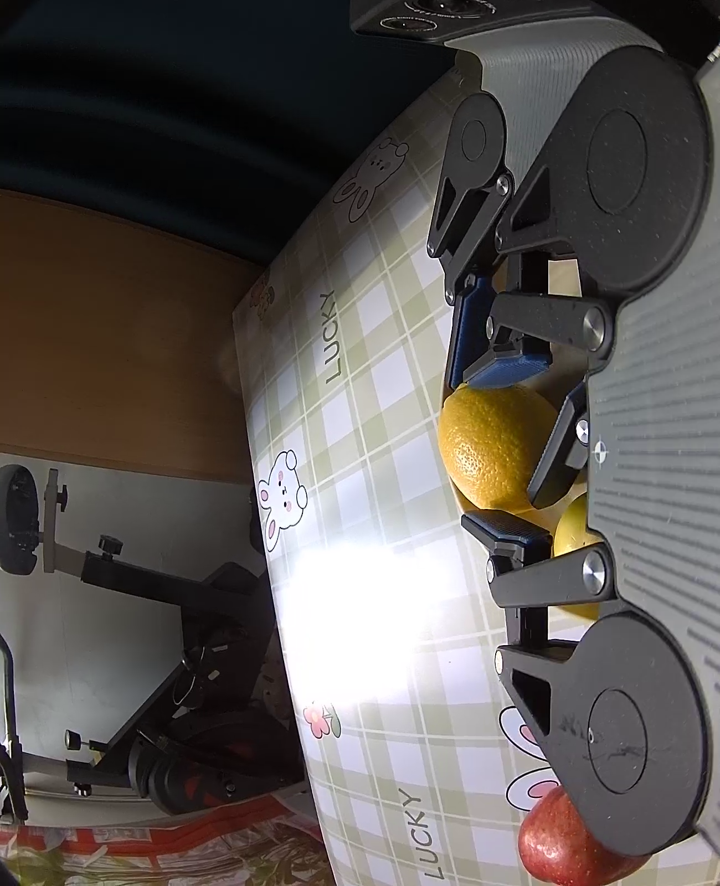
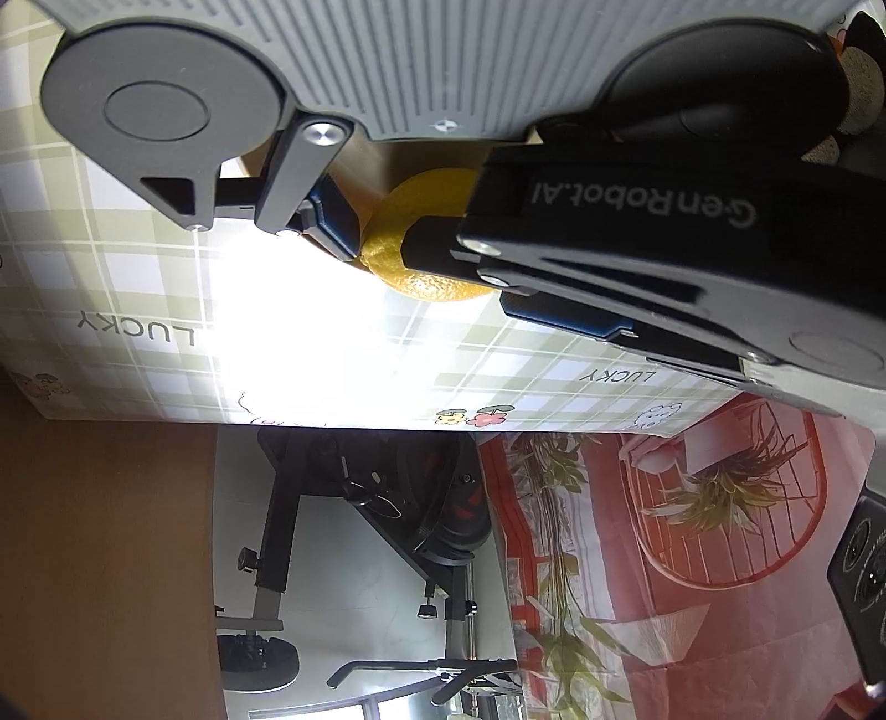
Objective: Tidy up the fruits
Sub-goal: 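Carry the lemon onto the plate and open the left gripper, then move the left gripper back toward the green apple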
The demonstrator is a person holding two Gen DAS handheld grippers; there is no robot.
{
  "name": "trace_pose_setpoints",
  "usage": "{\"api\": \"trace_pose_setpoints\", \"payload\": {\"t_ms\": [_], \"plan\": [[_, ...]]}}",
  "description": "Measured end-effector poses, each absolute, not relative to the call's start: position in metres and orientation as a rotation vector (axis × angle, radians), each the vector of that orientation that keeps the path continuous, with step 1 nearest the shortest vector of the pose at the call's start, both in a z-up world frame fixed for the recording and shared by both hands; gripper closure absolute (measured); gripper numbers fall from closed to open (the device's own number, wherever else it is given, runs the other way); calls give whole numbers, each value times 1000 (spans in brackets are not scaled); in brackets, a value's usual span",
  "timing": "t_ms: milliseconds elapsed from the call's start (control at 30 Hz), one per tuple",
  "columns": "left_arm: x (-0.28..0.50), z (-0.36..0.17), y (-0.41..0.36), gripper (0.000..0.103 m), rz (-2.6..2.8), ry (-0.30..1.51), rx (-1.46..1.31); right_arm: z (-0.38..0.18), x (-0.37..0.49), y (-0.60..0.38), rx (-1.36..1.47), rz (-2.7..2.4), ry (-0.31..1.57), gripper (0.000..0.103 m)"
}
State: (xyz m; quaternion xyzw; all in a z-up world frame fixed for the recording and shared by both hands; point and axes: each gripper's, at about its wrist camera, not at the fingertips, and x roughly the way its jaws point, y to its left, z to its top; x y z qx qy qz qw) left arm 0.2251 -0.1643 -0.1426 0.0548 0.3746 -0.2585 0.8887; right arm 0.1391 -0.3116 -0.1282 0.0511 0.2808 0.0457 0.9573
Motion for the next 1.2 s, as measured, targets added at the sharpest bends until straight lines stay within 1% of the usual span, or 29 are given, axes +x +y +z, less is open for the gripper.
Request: {"api": "trace_pose_setpoints", "payload": {"t_ms": [267,567,800,1200], "plan": [[214,-123,-156,52,-516,733,100,-115,125,-308,101,72,559,33],[184,-95,-136,51,-494,692,107,-96,99,-293,165,60,536,33],[158,-74,-106,51,-475,646,90,-84,78,-272,187,65,503,33],[125,-60,-30,51,-417,625,35,-69,62,-224,143,121,471,33]]}}
